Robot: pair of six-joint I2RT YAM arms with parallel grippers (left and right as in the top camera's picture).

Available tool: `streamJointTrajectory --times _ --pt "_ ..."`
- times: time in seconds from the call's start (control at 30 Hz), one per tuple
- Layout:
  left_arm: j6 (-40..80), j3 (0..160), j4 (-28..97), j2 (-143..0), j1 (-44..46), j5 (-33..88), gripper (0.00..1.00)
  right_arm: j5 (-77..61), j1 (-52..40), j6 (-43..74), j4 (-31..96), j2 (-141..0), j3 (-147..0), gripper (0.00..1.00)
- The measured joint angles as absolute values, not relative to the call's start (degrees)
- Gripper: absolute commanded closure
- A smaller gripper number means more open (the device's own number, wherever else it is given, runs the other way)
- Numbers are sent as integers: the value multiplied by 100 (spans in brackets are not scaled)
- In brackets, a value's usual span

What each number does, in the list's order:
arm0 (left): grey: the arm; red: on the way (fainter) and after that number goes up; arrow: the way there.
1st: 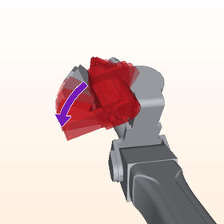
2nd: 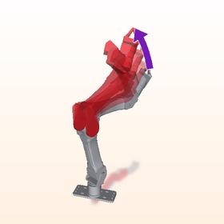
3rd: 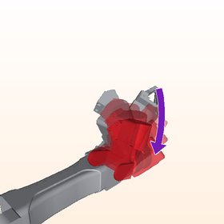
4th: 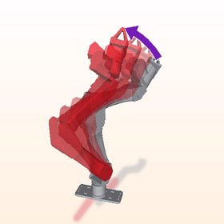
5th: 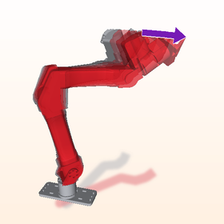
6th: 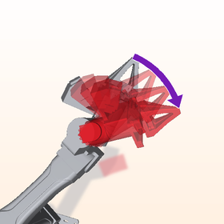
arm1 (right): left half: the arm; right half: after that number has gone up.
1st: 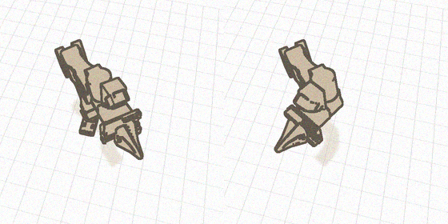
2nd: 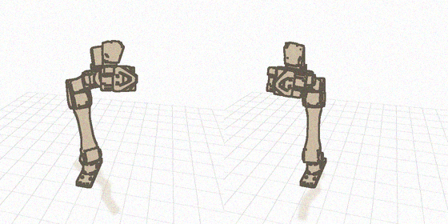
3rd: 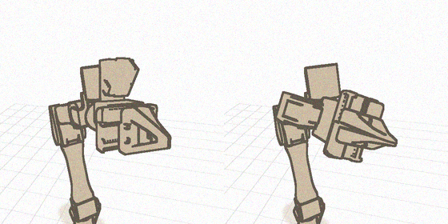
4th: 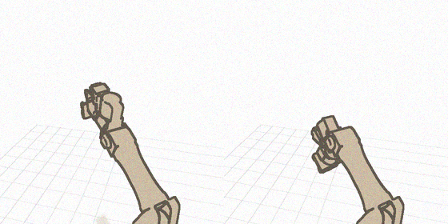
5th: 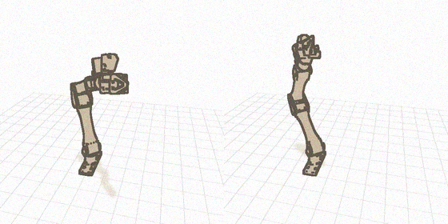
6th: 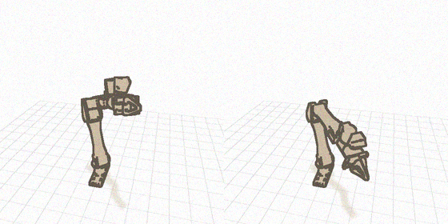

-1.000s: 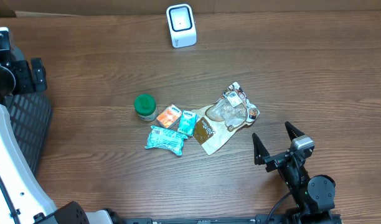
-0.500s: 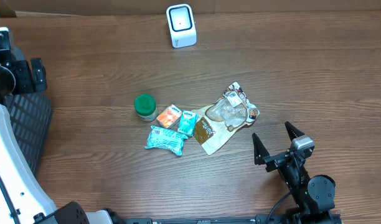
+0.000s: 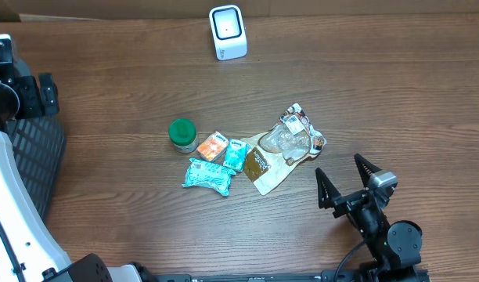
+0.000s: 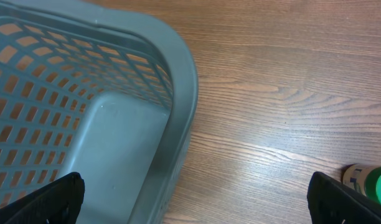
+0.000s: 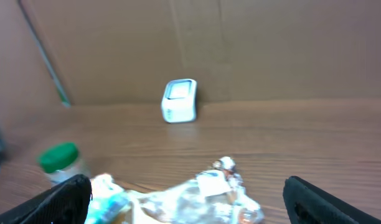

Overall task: Scan the item barcode
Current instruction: 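Move the right gripper left toward the clear plastic snack bag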

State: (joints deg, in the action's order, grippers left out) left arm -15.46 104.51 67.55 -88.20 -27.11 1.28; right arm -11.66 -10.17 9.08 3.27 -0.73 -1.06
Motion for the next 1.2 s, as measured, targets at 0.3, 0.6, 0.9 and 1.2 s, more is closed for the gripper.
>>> streamJointTrajectory --times 0.3,0.6,0.9,1.2 --pt "-1546 10451 6755 -8820 -2711 128 0 -1927 -1017 1367 530 -75 -106 0" --pt "-1546 10451 6764 -8820 -2711 126 0 -2241 -1017 1481 1466 -414 -856 0" --pt "-1546 10451 6764 -8820 -2711 106 0 -2709 -1022 1492 3089 -2585 -3179 0" --pt "-1546 10451 6766 -8820 -2711 108 0 -2921 -1022 1498 5019 -4993 -5398 0"
